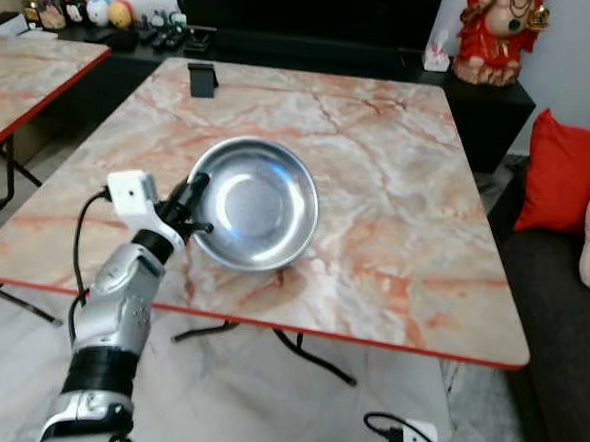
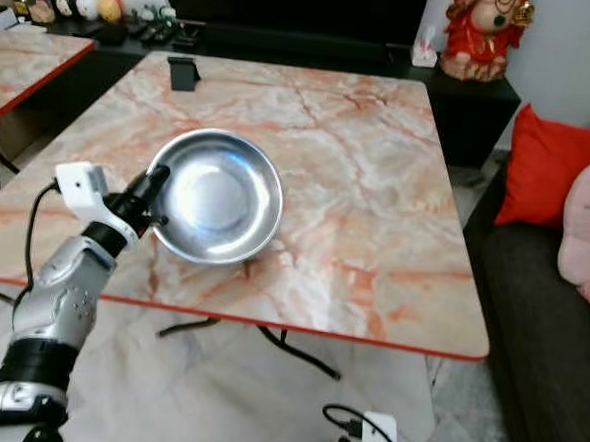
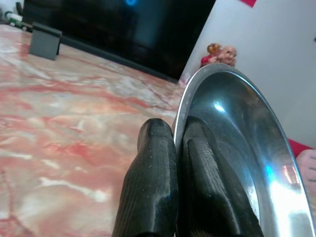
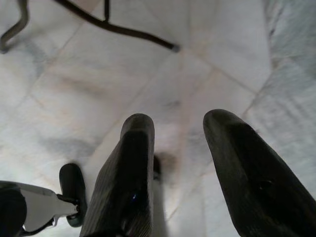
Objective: Setting the table
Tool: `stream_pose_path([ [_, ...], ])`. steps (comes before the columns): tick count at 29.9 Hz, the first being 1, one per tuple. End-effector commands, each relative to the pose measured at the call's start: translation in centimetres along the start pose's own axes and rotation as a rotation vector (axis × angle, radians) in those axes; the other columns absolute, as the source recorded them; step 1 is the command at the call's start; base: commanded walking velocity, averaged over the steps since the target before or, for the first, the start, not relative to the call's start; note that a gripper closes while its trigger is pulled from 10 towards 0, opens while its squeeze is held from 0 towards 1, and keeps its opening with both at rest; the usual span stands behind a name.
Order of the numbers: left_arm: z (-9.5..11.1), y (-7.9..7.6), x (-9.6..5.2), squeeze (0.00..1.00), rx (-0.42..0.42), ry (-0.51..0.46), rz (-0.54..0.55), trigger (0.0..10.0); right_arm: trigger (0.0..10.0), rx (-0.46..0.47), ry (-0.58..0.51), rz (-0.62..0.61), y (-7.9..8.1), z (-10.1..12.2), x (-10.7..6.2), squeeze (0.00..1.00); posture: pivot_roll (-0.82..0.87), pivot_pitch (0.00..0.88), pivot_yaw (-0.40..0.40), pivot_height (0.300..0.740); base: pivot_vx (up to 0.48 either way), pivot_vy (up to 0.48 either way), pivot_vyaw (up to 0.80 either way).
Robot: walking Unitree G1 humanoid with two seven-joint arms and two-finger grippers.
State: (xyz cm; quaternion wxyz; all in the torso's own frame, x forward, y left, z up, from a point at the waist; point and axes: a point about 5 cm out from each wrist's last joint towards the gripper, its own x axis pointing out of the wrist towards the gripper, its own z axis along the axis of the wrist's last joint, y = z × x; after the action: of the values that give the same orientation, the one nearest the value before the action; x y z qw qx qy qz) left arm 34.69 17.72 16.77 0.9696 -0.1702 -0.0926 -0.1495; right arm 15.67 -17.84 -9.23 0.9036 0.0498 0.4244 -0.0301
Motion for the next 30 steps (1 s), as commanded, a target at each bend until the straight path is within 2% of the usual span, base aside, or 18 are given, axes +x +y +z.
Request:
stream_pose_path([
  [1, 0.77, 0.65, 0.04, 0.0, 0.021, -0.021, 0.027, 10.0, 10.0, 0.013, 0.004, 0.005, 0.19, -0.14, -0.02, 0.0, 0.08, 0.0, -0.026, 0.74, 0.0, 0.0, 0.0],
  [10, 0.71, 1.46, 0.24, 0.0, 0.018, 0.018, 0.053, 10.0, 10.0, 0.013, 0.007, 0.013, 0.18, -0.15, -0.02, 0.0, 0.08, 0.0, -0.029, 0.74, 0.0, 0.0, 0.0],
  [19, 0.69, 1.4, 0.51, 0.0, -0.002, 0.021, 0.031, 10.0, 10.0, 0.011, 0.007, 0.014, 0.16, -0.13, -0.01, 0.0, 0.08, 0.0, -0.029, 0.74, 0.0, 0.0, 0.0],
  [30, 0.96, 1.31, 0.7, 0.0, -0.005, 0.008, 0.022, 10.0, 10.0, -0.003, 0.008, 0.021, 0.21, -0.1, 0.0, 0.0, 0.08, 0.0, -0.029, 0.74, 0.0, 0.0, -0.77],
])
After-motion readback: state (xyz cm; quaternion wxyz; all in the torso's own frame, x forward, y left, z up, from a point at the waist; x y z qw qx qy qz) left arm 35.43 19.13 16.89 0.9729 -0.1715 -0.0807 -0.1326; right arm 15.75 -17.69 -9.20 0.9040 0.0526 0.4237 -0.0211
